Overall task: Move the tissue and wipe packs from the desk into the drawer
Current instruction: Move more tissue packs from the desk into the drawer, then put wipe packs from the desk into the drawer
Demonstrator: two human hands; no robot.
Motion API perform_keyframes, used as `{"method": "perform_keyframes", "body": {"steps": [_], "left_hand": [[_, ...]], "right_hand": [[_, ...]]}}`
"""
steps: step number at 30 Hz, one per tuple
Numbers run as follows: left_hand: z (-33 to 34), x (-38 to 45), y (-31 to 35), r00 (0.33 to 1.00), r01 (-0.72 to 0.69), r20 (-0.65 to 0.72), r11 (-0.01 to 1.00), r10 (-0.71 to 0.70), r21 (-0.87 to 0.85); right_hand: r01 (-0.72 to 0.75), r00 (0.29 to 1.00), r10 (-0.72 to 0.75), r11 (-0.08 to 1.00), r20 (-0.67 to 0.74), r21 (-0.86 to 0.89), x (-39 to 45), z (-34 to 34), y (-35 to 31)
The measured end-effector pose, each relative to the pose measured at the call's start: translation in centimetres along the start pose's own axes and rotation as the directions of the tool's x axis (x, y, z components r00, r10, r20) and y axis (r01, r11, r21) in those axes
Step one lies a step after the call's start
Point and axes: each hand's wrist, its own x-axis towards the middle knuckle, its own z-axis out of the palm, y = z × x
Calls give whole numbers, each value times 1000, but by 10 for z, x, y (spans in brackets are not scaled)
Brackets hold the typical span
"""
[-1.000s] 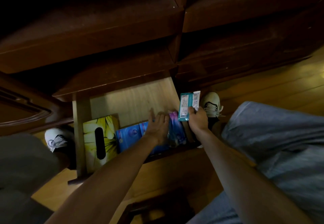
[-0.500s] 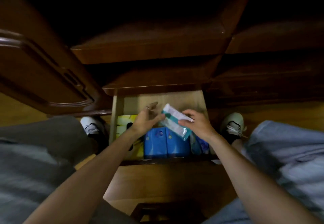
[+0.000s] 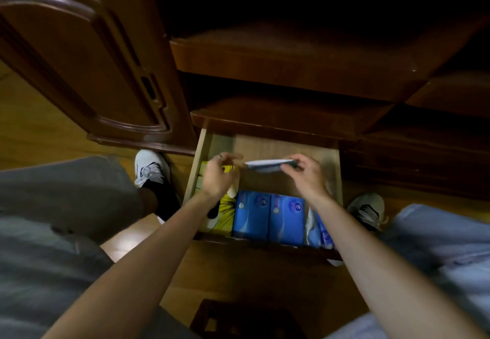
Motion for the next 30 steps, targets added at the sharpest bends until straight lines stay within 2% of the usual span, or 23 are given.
{"method": "perform_keyframes", "body": {"steps": [2,4,5,6,7,8,9,10,13,18,22,24,26,28,30], "left_hand": [[-8,8,-7,993,-33,-104,989,48,142],[-19,12,-19,986,-63,-120,923,116,380],[-23,13,-26,988,-83,-74,868,136,490],[-25,13,-34,992,-107,3,800,130,591],[-24,10,-42,991,-132,89,720,97,681],[-23,6,-49,986,-160,154,641,67,750],[-21,4,-55,981,-185,183,574,63,797],[-19,2,-59,979,-201,188,529,79,824],[-16,1,-60,980,-201,172,498,105,844],[-15,5,-56,980,-187,194,468,33,864],[-17,7,-45,969,-173,236,475,-76,863],[-21,8,-29,943,-172,281,465,-177,868],[-28,8,-2,926,-183,315,481,-210,858],[-39,7,37,949,-200,292,490,-119,848],[-52,3,90,967,-247,245,486,69,838]], "right_hand": [[76,992,-84,994,-90,-83,16,5,4],[126,989,-138,974,-53,-189,30,11,15],[149,989,-142,949,45,-277,36,13,23],[183,972,-107,899,207,-398,41,17,32],[249,925,-33,804,379,-540,43,21,42],[315,874,54,694,483,-648,45,25,51],[342,859,100,617,501,-709,48,28,57],[328,871,101,609,481,-722,50,30,61],[237,915,64,714,399,-659,51,39,62],[118,859,194,826,474,-551,52,60,55],[74,828,299,781,475,-620,50,54,30],[74,844,290,771,452,-632,44,40,13],[61,859,267,793,437,-606,37,24,-10],[92,857,211,835,470,-542,31,4,-43],[147,872,97,883,480,-446,23,-21,-83]]}}
